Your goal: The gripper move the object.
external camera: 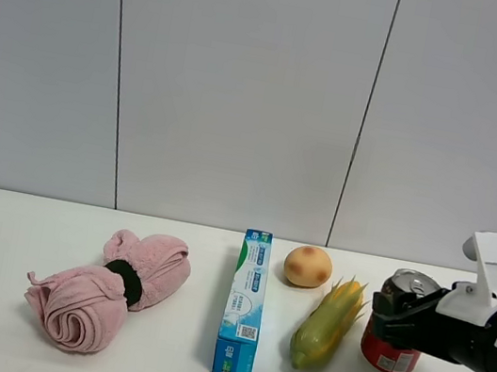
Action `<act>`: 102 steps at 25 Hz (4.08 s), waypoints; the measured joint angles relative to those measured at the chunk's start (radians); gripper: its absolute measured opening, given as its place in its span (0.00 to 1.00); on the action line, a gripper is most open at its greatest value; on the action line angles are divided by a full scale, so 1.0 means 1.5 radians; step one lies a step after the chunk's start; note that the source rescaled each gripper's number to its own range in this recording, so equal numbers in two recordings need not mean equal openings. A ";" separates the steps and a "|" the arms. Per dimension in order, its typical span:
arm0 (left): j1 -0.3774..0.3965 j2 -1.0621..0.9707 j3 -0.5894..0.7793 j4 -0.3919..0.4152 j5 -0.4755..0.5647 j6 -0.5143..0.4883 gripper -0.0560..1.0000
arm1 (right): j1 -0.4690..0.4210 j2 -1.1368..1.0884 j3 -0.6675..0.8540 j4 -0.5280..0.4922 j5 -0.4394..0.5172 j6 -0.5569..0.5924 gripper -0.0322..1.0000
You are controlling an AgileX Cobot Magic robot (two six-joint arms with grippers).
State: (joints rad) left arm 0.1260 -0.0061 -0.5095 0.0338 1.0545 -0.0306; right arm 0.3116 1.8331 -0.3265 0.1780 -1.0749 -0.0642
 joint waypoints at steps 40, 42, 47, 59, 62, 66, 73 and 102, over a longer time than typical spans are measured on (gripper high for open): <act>0.000 0.000 0.000 0.000 0.000 0.000 1.00 | 0.000 -0.018 0.001 -0.002 -0.003 0.008 0.52; 0.000 0.000 0.000 0.000 0.000 0.000 1.00 | 0.000 -0.054 0.001 -0.009 -0.002 0.018 0.52; 0.000 0.000 0.000 0.000 0.000 0.000 1.00 | 0.001 -0.189 0.001 -0.042 0.002 0.063 0.53; 0.000 0.000 0.000 0.000 0.000 0.000 1.00 | 0.002 -0.560 -0.054 -0.084 0.322 0.028 0.53; 0.000 0.000 0.000 0.000 0.000 0.000 1.00 | 0.002 -0.635 -0.116 -0.066 0.497 -0.010 0.53; 0.000 0.000 0.000 0.000 0.000 0.000 1.00 | 0.002 -0.710 -0.208 -0.056 0.697 -0.042 0.53; 0.000 0.000 0.000 0.000 0.000 0.000 1.00 | 0.002 -0.795 -0.332 -0.119 0.967 -0.046 0.53; 0.000 0.000 0.000 0.000 0.000 0.000 1.00 | -0.203 -1.144 -0.189 -0.167 1.485 0.088 0.70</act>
State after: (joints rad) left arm 0.1260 -0.0061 -0.5095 0.0338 1.0545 -0.0306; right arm 0.0074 0.1174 -0.6101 -0.0725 1.1529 0.0673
